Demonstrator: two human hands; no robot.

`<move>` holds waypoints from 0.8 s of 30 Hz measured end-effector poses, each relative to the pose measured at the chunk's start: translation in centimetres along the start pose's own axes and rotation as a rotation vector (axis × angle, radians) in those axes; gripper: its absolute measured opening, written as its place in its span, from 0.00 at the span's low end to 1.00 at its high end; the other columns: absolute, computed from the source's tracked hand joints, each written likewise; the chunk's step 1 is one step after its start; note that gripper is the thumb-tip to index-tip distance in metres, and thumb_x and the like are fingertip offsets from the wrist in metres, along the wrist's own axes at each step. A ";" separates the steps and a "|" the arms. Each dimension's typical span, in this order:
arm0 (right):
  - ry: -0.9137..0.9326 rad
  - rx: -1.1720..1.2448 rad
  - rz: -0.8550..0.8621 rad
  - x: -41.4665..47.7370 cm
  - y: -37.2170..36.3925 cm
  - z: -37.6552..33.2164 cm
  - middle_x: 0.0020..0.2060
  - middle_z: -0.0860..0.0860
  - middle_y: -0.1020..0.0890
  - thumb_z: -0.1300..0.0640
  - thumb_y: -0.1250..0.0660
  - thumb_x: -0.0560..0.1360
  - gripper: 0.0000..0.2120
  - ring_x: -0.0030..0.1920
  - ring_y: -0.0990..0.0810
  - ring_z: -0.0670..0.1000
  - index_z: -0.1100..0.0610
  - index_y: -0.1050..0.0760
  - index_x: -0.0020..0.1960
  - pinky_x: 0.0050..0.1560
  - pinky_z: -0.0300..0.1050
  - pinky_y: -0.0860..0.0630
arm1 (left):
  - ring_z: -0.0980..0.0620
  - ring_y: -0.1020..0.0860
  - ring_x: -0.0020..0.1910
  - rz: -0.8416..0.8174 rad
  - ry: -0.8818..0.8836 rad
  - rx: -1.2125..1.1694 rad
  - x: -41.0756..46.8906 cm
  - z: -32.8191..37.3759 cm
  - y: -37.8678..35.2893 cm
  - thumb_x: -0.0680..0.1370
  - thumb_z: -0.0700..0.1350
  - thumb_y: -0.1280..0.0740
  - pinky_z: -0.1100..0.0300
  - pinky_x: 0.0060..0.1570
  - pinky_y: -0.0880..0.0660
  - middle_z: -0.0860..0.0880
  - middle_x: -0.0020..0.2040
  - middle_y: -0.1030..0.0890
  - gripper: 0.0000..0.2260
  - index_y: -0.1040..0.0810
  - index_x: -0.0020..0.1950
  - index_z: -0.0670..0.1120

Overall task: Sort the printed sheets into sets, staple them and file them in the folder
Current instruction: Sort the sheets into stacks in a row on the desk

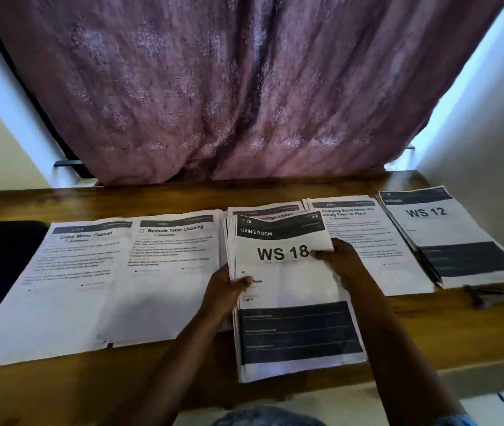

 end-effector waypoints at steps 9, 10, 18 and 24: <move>0.001 -0.277 0.290 -0.3 3.1 3.3 0.53 0.55 0.17 0.57 0.27 0.71 0.13 0.50 0.20 0.53 0.59 0.23 0.53 0.52 0.42 0.30 | 0.51 0.19 0.51 0.010 0.012 0.169 -0.4 -1.5 -1.1 0.71 0.40 0.25 0.62 0.47 0.22 0.46 0.58 0.18 0.18 0.24 0.57 0.51; 0.014 -0.273 0.301 -0.5 3.2 3.2 0.54 0.55 0.18 0.57 0.27 0.72 0.14 0.52 0.20 0.54 0.59 0.24 0.54 0.53 0.42 0.31 | 0.52 0.19 0.51 0.029 -0.001 0.180 -0.7 -1.2 -1.1 0.71 0.41 0.25 0.63 0.46 0.22 0.48 0.58 0.18 0.18 0.25 0.58 0.52; 0.120 -0.496 0.319 0.1 6.2 1.1 0.59 0.53 0.20 0.50 0.35 0.77 0.16 0.57 0.21 0.55 0.57 0.22 0.61 0.57 0.43 0.30 | 0.42 0.36 0.70 0.397 -0.319 0.855 -1.6 6.2 -2.6 0.73 0.54 0.28 0.45 0.61 0.28 0.43 0.71 0.33 0.33 0.37 0.74 0.48; 0.130 -0.041 0.235 1.6 13.7 -0.4 0.52 0.49 0.18 0.52 0.35 0.77 0.11 0.49 0.19 0.48 0.56 0.22 0.56 0.56 0.48 0.23 | 0.49 0.30 0.67 0.091 -0.213 0.303 2.2 6.4 -11.1 0.74 0.44 0.28 0.46 0.67 0.33 0.47 0.69 0.28 0.36 0.44 0.76 0.50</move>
Point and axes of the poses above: each hand's wrist, its own x-axis towards the middle knuckle, its own y-axis out of the back of the hand, z = x × y, the point moved 9 cm from there along x, towards the middle knuckle
